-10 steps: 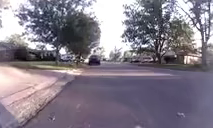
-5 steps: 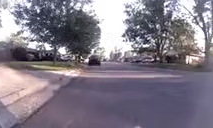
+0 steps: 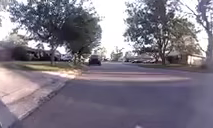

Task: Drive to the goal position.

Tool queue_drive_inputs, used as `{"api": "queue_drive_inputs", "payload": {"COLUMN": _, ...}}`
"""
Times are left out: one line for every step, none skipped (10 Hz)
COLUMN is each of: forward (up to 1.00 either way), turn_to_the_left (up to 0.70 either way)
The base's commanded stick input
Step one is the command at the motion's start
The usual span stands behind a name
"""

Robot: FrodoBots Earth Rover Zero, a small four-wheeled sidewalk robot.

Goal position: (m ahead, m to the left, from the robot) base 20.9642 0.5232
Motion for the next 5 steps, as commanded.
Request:
{"api": "queue_drive_inputs", "payload": {"forward": 1.00, "turn_to_the_left": -0.04}}
{"api": "queue_drive_inputs", "payload": {"forward": 1.00, "turn_to_the_left": -0.03}}
{"api": "queue_drive_inputs", "payload": {"forward": 1.00, "turn_to_the_left": -0.01}}
{"api": "queue_drive_inputs", "payload": {"forward": 1.00, "turn_to_the_left": 0.00}}
{"api": "queue_drive_inputs", "payload": {"forward": 1.00, "turn_to_the_left": 0.00}}
